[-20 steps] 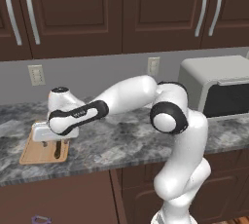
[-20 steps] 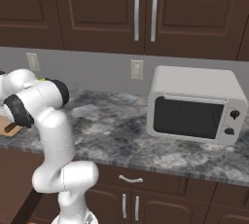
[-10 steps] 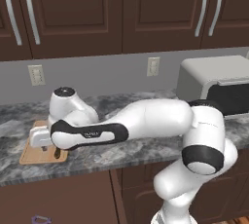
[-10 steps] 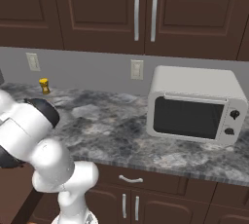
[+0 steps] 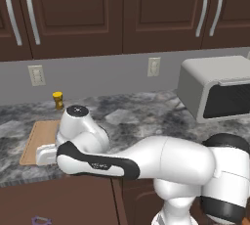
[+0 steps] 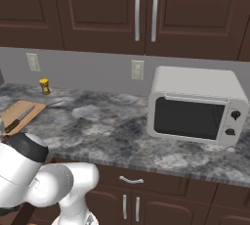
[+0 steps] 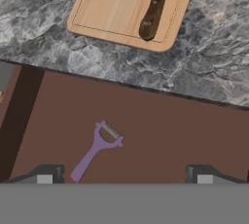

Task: Open the drawer on the left and place the cutting tools on the cutting board.

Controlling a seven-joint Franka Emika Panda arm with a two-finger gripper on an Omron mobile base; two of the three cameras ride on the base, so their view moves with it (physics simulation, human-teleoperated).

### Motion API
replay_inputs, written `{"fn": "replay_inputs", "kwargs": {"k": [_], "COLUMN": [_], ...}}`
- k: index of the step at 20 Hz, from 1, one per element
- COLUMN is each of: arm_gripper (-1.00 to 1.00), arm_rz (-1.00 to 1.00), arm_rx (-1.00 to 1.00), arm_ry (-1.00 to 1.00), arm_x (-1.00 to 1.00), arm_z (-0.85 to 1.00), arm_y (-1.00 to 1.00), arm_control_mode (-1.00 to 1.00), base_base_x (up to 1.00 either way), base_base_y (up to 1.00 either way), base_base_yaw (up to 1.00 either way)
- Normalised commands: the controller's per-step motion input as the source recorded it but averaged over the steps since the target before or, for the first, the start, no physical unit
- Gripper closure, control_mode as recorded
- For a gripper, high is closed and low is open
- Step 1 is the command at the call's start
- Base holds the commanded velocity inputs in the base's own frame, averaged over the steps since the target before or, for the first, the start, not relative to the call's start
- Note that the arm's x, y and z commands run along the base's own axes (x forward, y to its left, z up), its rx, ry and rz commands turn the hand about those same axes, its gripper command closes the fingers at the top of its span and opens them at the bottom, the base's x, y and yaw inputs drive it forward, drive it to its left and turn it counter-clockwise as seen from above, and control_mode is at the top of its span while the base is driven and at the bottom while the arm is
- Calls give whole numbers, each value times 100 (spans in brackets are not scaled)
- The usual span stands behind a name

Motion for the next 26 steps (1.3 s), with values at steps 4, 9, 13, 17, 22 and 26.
{"fn": "replay_inputs", "kwargs": {"k": [4, 9, 13, 17, 22, 26], "arm_gripper": [-100, -100, -100, -100, -100, -100], "arm_rz": [0, 0, 0, 0, 0, 0], "arm_rx": [1, 0, 0, -1, -1, 0], "arm_ry": [7, 10, 2, 0, 0, 0], "arm_x": [-26, -34, -18, -20, -13, 0], "arm_z": [-35, -30, -29, -21, -29, -34], "arm_y": [11, 16, 4, 1, 17, 18], "arm_control_mode": [-100, -100, -100, -100, -100, -100], "base_base_x": [0, 0, 0, 0, 0, 0], "base_base_y": [0, 0, 0, 0, 0, 0], "base_base_yaw": [0, 0, 0, 0, 0, 0]}}
